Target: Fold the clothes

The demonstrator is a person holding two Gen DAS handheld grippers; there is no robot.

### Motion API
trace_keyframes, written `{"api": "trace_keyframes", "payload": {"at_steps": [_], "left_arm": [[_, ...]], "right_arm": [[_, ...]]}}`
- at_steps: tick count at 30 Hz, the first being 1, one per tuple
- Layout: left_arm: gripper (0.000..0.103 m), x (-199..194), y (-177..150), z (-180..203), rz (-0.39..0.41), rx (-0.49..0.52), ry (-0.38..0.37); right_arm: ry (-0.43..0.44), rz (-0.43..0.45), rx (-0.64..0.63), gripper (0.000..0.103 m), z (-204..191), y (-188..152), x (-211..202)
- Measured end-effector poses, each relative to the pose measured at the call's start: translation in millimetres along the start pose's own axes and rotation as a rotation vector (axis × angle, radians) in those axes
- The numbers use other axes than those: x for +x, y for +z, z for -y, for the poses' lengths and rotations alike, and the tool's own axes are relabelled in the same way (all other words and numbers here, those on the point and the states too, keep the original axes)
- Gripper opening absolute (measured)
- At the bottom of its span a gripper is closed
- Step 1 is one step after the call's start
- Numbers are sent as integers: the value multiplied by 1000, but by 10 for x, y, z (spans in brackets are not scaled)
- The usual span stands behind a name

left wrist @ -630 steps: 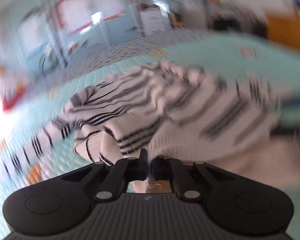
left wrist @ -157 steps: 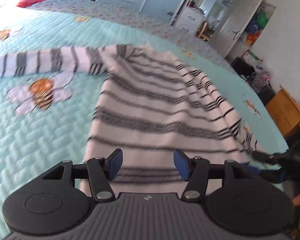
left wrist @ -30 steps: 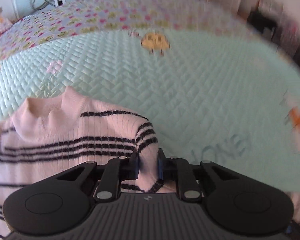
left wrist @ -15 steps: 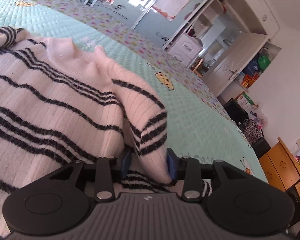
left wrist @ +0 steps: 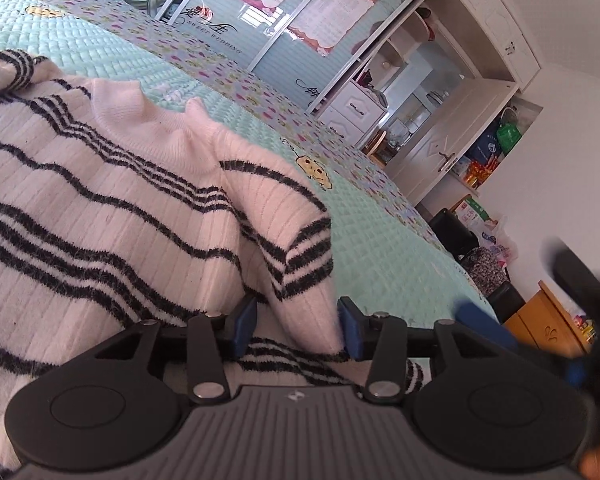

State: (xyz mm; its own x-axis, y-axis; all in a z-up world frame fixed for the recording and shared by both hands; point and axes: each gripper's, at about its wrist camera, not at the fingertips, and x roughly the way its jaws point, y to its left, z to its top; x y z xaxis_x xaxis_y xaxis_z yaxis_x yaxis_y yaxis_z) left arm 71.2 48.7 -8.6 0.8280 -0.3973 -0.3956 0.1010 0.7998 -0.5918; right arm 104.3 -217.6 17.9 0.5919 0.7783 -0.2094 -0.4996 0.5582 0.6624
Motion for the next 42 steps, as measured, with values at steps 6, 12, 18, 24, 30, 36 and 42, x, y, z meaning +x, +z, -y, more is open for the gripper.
{"api": "trace_keyframes", "payload": {"at_steps": [6,12,18,24,30,36,42], "left_arm": [[48,25,59,-47,-31,-17,-22],[56,-8,128,-139,-69,-61,-82],[57,-49,155,-205,-102,-133,-118],[57,-62,217,-168,-150,-111,-72],[59,-40,244,-140,-170,-73,-43],[61,-39,249,-95,-175,-49,-24],[65,-15,244,-74,-172,-33,-15]], "right_arm": [[23,-250,-17,84,126,298,869],[50,-433,-15,45,168,176,1205],[77,-430,-1,26,52,266,1053],[-39,-408,-106,7,-297,278,1071],[-221,-435,-270,4,-585,185,1195],[-478,-369,-542,4,-820,209,1231],[-704,-339,-726,5,-467,189,1484]]}}
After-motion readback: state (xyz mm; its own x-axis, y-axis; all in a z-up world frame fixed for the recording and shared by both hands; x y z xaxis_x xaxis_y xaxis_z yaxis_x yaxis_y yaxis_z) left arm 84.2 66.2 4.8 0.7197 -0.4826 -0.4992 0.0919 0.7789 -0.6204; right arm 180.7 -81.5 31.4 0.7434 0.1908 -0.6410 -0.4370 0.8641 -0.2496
